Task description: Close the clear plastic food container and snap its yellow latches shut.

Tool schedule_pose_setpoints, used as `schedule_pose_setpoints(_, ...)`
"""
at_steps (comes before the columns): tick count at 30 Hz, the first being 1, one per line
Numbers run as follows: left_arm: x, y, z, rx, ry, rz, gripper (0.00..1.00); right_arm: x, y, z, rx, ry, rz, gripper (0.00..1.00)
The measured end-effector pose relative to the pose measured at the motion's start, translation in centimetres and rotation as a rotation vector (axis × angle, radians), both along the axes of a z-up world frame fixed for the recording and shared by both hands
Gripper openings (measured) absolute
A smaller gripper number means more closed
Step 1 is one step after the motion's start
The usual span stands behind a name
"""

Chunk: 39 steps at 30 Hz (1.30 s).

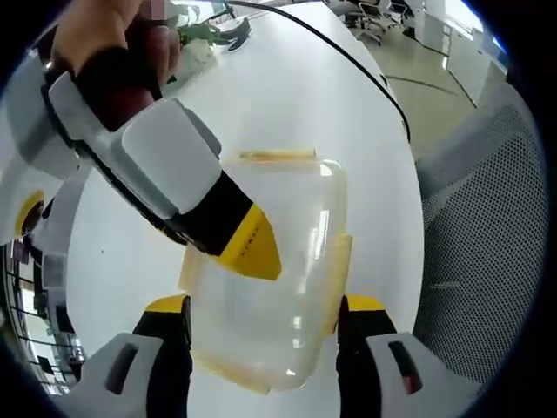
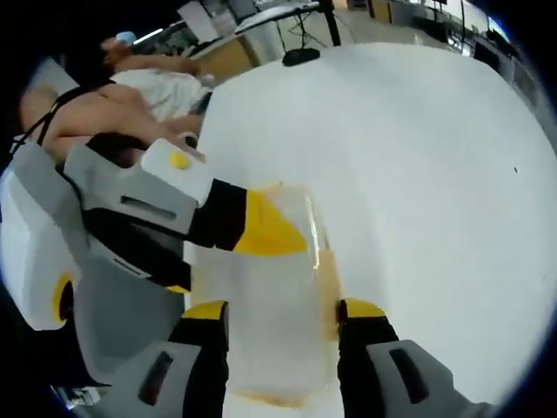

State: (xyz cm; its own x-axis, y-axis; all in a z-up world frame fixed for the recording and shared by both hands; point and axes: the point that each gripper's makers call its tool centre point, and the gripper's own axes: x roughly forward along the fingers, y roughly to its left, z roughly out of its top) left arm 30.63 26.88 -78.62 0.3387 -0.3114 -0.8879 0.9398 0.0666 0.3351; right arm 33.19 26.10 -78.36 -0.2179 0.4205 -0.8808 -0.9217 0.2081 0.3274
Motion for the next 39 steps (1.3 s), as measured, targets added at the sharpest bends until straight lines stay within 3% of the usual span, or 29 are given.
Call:
schedule_pose_setpoints(3, 0.03, 0.01, 0.01, 0.002, -0.002, 0.005, 0.66, -0.22, 0.09, -0.02, 0.000, 0.011, 0.008, 0.47)
schedule_pose_setpoints(5, 0.32, 0.03, -0.05, 0.029, -0.033, -0.039, 0.65, 0.10, -0.08, -0.15, -0.003, 0.016, -0.002, 0.44)
schedule_pose_setpoints(13, -0.17, 0.01, -0.46, 0.039, -0.025, -0.020, 0.65, -0.08, -0.08, -0.07, -0.005, 0.018, -0.018, 0.44)
schedule_pose_setpoints(17, -0.23, 0.03, -0.40, 0.076, -0.027, -0.026, 0.65, -0.20, -0.18, -0.09, 0.008, 0.018, -0.034, 0.44)
schedule_pose_setpoints(33, -0.12, -0.08, -0.27, 0.088, -0.047, 0.003, 0.64, -0.23, 0.19, -0.12, -0.047, 0.038, 0.025, 0.44)
schedule_pose_setpoints(39, -0.34, 0.07, -0.23, 0.078, -0.050, 0.007, 0.65, -0.38, 0.18, -0.09, -0.048, 0.024, 0.005, 0.45)
